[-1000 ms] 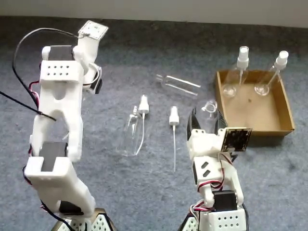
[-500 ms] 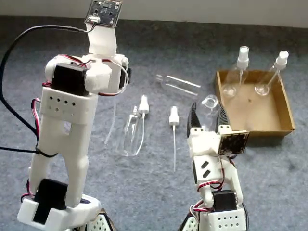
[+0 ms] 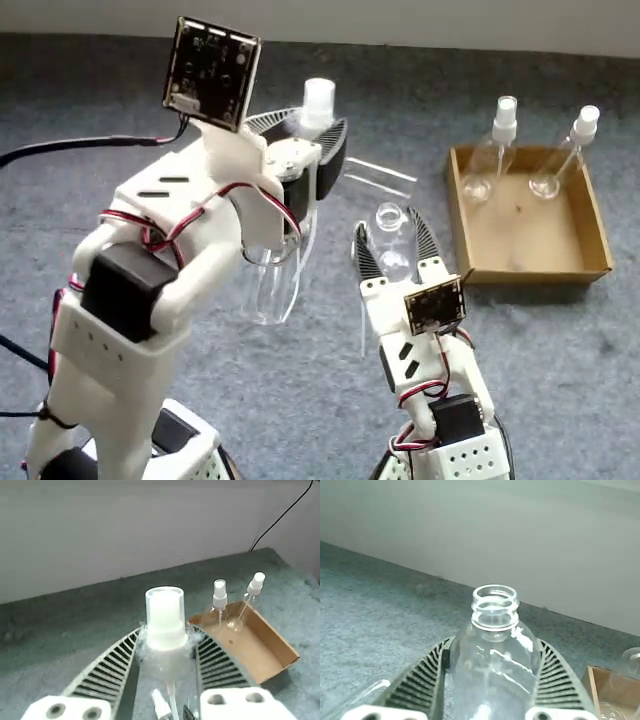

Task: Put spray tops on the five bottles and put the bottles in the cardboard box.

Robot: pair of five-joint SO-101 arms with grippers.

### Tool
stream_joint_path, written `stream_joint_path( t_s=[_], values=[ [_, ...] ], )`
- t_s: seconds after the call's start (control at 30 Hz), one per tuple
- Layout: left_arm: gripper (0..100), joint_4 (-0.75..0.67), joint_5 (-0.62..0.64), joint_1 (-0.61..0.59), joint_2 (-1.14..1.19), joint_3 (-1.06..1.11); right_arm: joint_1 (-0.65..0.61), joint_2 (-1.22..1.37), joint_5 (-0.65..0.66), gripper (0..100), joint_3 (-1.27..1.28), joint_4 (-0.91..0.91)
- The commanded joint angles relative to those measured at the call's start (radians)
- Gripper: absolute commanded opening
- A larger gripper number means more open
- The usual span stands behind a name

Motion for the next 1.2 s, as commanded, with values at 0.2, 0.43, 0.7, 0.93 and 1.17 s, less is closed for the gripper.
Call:
stream_joint_path(
  t_s=[0.2,0.43,0.7,0.93,1.17],
  values=[
    [0,-0.698,-0.117,0.154,-0.298,0.582,-0.013,-0.013,-0.015,12.7,0.128,0.030],
    [0,-1.040,-0.207,0.205,-0.433,0.822,-0.015,-0.013,-0.120,12.7,0.128,0.030],
    [0,-1.270,-0.207,0.205,-0.450,0.912,-0.087,-0.013,-0.118,12.7,0.130,0.031],
    [0,-1.369,-0.210,0.203,-0.453,1.023,-0.085,-0.013,-0.118,12.7,0.130,0.035],
    [0,-1.376,-0.207,0.203,-0.450,1.047,-0.087,-0.013,-0.120,12.7,0.130,0.035]
  ],
)
